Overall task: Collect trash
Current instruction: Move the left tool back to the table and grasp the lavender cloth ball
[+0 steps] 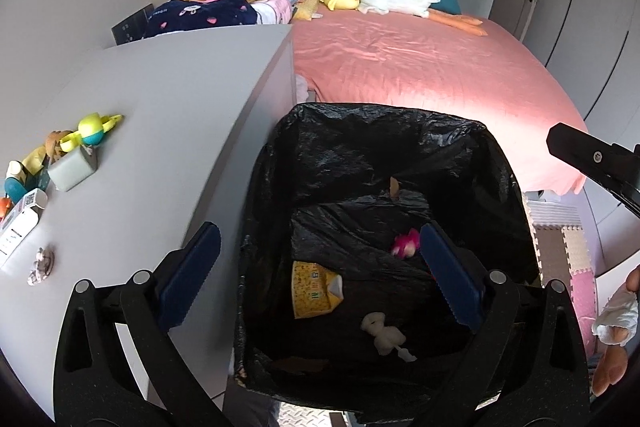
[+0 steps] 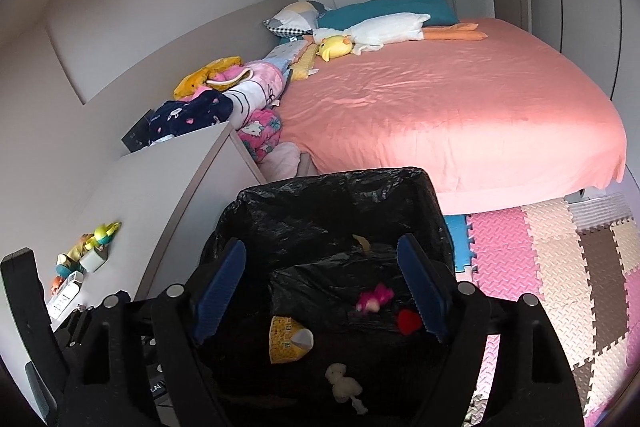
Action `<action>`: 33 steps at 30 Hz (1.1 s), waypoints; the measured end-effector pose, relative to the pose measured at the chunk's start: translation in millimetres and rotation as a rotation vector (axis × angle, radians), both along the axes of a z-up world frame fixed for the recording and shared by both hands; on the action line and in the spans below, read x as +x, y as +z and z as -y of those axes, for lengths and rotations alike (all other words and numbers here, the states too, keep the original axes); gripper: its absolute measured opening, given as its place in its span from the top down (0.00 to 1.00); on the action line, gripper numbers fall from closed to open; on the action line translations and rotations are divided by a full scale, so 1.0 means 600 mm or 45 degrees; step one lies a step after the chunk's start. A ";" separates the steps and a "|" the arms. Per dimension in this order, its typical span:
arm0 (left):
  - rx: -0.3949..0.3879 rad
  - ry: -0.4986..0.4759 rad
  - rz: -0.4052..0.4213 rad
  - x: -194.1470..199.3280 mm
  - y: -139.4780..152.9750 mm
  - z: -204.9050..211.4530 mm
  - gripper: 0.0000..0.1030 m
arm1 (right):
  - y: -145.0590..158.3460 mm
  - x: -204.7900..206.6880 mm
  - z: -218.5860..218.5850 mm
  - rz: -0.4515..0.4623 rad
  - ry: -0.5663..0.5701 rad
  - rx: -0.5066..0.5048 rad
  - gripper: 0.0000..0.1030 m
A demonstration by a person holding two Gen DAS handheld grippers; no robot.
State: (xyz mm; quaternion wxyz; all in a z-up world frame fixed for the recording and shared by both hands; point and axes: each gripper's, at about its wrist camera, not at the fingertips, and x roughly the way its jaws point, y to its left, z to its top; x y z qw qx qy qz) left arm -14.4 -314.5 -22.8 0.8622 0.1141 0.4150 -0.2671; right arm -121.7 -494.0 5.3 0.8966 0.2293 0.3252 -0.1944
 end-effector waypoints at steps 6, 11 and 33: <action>0.002 0.054 0.010 0.009 0.006 -0.037 0.06 | 0.004 0.018 -0.029 0.010 0.054 0.004 0.23; 0.000 0.129 0.026 0.025 0.014 -0.087 0.06 | 0.005 0.040 -0.071 0.027 0.134 0.006 0.23; 0.057 0.494 0.040 0.091 -0.004 -0.318 0.23 | -0.012 0.144 -0.268 0.065 0.502 0.048 0.23</action>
